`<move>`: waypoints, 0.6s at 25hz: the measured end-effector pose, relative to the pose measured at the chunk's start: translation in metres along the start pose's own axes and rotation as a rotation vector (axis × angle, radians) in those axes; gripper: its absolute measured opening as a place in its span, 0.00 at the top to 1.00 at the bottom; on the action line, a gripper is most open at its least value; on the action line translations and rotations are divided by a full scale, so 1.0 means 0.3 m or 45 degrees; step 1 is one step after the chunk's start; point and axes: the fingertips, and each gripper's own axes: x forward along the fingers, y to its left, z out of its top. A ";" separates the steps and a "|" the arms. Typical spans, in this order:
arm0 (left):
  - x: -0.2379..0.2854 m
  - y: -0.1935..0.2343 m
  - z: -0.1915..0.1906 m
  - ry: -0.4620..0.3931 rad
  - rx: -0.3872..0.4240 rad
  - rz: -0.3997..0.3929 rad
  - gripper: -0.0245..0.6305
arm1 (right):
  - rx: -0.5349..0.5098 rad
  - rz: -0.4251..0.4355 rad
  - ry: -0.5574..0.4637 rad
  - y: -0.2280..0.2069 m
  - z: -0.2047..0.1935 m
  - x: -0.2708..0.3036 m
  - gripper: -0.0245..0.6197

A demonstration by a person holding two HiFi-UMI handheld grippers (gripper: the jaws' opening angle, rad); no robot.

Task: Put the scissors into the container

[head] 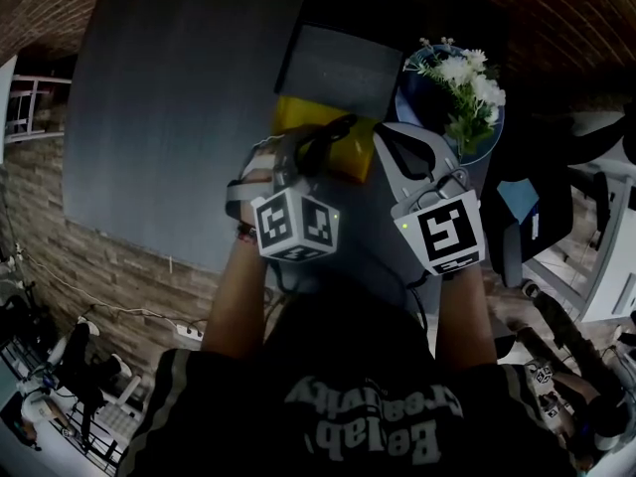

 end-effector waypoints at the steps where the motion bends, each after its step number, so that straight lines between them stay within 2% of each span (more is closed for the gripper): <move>1: 0.006 -0.006 -0.004 0.002 0.000 -0.008 0.89 | 0.002 0.000 0.002 -0.001 -0.003 0.003 0.95; 15: 0.078 -0.067 -0.059 0.042 -0.015 -0.081 0.89 | 0.028 0.028 0.039 0.003 -0.069 0.038 0.95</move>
